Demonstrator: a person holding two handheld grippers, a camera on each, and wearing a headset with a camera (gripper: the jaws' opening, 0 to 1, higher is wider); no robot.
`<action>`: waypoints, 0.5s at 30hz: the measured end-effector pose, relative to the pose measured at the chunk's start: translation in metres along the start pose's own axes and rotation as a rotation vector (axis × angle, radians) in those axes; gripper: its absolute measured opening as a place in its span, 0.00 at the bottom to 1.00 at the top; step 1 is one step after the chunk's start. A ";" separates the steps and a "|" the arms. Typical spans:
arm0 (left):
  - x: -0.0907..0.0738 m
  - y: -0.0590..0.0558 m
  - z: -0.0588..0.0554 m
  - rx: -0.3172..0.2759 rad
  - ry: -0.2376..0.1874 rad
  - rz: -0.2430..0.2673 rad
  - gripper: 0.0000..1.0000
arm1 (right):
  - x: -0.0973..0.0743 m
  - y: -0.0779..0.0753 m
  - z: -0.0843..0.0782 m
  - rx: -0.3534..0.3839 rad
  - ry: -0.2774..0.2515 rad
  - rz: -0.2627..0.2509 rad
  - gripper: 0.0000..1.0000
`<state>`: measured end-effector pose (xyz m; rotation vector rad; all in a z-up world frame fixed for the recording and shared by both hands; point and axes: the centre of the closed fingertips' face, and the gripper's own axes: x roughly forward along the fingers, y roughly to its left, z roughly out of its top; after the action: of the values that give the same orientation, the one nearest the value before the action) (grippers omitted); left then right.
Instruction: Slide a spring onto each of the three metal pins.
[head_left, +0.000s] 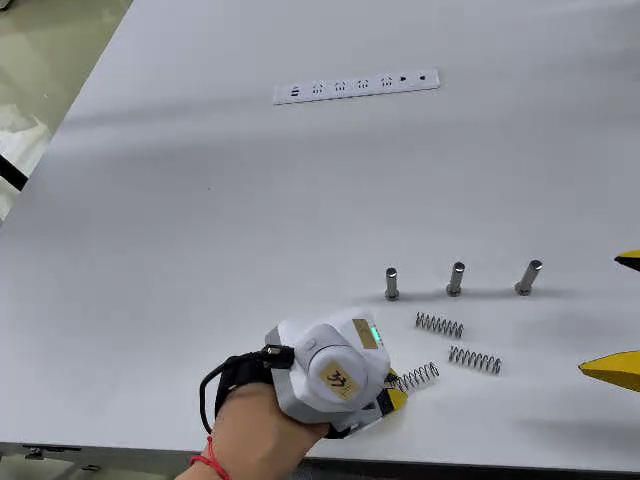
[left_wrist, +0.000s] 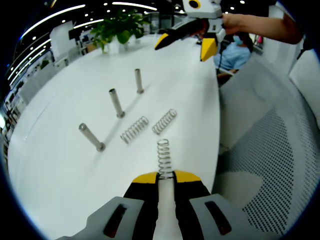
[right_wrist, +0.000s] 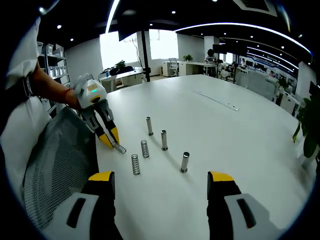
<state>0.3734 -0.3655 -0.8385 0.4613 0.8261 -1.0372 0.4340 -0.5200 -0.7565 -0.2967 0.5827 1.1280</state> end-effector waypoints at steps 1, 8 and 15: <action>-0.002 0.000 0.001 0.000 -0.006 0.002 0.11 | 0.001 0.000 0.001 0.001 0.000 0.001 0.76; -0.019 0.003 0.017 -0.030 -0.093 0.012 0.10 | 0.002 0.007 0.014 -0.004 -0.022 0.018 0.72; -0.040 0.007 0.044 -0.041 -0.213 0.026 0.10 | 0.005 0.017 0.036 0.020 -0.069 0.065 0.63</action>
<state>0.3857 -0.3702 -0.7805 0.3191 0.6487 -1.0234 0.4300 -0.4914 -0.7288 -0.2225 0.5454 1.1896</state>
